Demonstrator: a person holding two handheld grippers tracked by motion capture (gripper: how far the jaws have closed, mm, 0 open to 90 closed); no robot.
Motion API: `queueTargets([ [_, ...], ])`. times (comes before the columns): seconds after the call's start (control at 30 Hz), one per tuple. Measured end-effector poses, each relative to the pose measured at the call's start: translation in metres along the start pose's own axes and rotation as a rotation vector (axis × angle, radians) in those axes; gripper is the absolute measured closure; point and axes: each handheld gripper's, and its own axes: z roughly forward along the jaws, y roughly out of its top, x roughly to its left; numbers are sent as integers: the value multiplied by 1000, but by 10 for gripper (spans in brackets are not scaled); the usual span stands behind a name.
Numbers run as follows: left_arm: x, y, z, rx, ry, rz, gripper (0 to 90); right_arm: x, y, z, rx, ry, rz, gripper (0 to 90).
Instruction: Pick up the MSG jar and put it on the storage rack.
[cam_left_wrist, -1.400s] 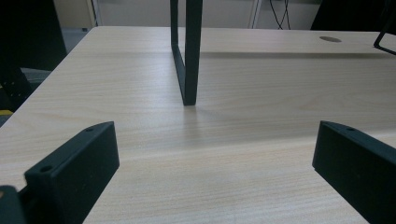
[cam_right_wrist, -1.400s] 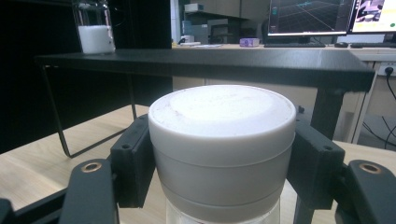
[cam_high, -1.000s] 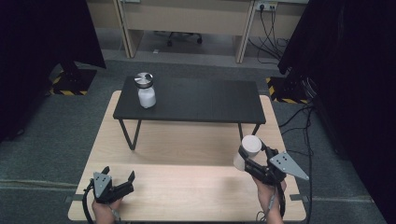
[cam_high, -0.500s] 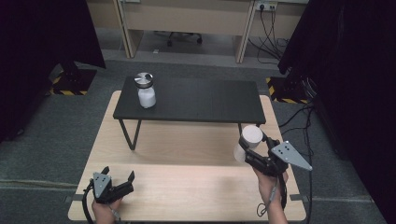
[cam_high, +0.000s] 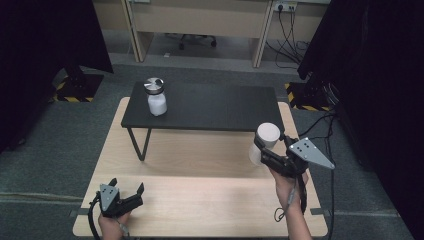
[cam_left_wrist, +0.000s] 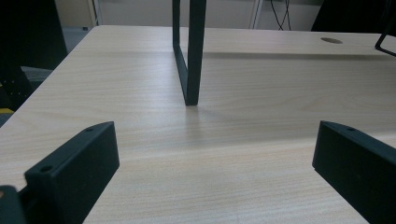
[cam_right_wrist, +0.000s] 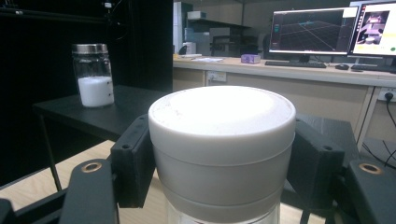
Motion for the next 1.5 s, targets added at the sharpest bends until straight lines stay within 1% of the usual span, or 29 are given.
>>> queueTargets([
  [0.17,2,0,0,-3,-8,-4,0,-2,7,4,-6,9,-8,338],
  [0.27,2,0,0,-2,-12,3,0,-3,10,6,-6,8,-12,338],
  [0.57,4,-2,-1,-14,-19,-6,0,-6,21,12,-13,8,-18,338],
  [0.7,4,-2,-1,-20,-19,-12,0,-7,25,16,-9,7,-21,338],
  [0.9,4,-2,-1,-19,-19,-15,0,-10,31,20,-20,13,-10,338],
  [1.17,4,-2,-1,-16,-16,-17,0,-12,40,25,-36,15,-16,338],
  [1.33,5,-2,0,-16,-16,-21,0,-14,45,31,-33,11,-21,338],
  [1.5,5,-1,0,-16,-14,-28,0,-16,50,38,-45,11,-27,338],
])
